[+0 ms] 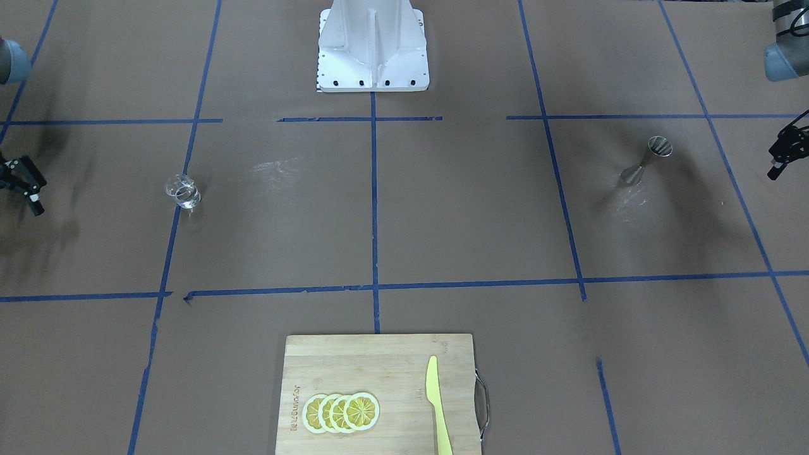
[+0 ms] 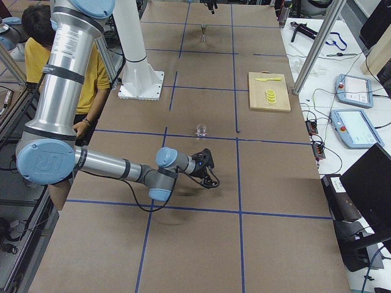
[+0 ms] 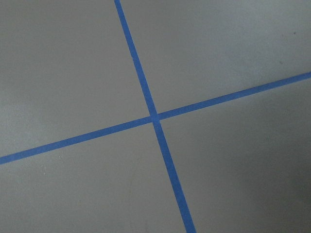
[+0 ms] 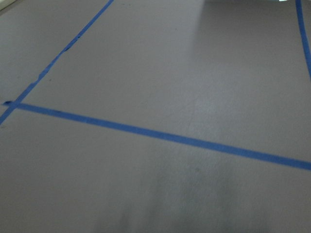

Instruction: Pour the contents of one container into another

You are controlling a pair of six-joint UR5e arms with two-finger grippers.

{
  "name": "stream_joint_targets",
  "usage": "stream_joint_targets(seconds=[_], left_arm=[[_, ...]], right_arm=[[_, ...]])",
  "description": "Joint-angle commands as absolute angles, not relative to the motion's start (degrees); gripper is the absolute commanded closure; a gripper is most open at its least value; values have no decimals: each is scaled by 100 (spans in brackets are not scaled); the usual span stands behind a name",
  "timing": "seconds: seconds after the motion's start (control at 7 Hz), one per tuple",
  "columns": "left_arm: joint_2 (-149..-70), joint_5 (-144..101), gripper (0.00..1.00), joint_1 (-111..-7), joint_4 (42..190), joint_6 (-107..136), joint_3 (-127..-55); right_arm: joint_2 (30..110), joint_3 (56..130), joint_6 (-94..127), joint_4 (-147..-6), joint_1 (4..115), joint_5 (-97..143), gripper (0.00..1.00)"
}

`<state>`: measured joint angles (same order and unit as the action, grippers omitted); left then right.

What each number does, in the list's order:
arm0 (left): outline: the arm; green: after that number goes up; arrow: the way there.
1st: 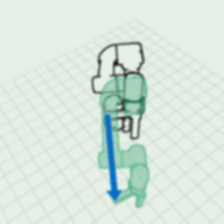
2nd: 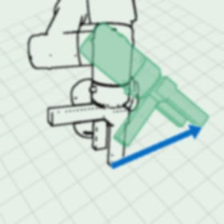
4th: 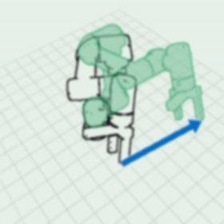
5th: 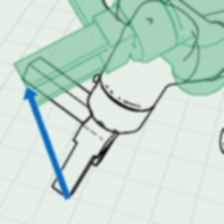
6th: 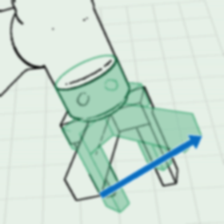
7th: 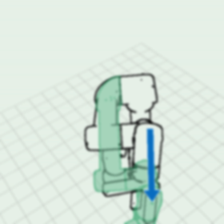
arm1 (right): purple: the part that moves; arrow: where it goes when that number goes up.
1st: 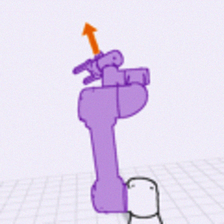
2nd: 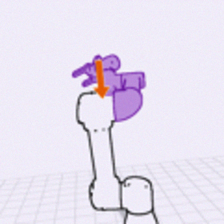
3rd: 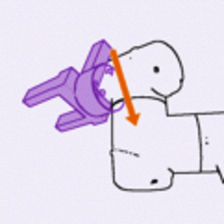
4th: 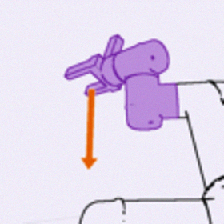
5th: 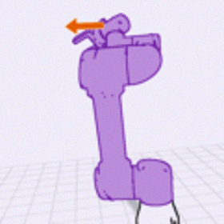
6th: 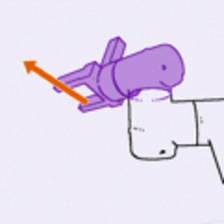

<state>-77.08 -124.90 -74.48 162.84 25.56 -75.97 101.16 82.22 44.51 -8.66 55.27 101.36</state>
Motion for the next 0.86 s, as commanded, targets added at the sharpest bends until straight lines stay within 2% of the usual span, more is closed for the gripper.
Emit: stream_joint_targets(seconds=[0.0, 0.14, 0.29, 0.43, 0.71], left_arm=[[-7900, -12585, 0, -7679, 15282, 1703, -7611], [-8336, -12925, 0, -8186, 14179, 1253, -7681], [-8454, -13320, 0, -8348, 13176, 874, -7777], [-8429, -13559, 0, -8454, 12487, 783, -8135], [-8455, -13649, 0, -8569, 11665, 765, -8568]], right_arm=[[8819, 8226, 3084, -3540, 6897, 11879, 0], [8537, 8227, 2084, -4517, 6952, 12118, 0], [8691, 8279, 1091, -5127, 7274, 13077, 0], [8753, 8210, 611, -5803, 7512, 13957, 0], [8728, 8402, 55, -7026, 7655, 14142, 0]])
